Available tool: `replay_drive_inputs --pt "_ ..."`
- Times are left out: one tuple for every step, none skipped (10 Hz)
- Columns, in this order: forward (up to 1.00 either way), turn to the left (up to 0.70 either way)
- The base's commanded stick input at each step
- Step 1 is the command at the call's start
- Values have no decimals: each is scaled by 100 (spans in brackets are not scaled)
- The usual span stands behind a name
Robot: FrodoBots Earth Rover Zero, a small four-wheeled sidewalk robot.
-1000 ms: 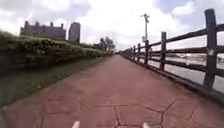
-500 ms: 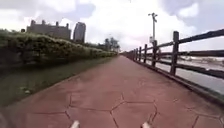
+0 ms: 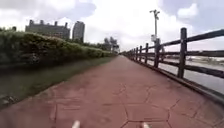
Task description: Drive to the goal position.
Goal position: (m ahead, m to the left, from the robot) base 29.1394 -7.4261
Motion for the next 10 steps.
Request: replay_drive_inputs --pt "85 11" --pt "85 11" --pt "85 11" --pt "85 11" --pt "85 11" --pt "85 11" --pt "85 11" --pt "85 11" --pt "85 11" --pt "85 11"
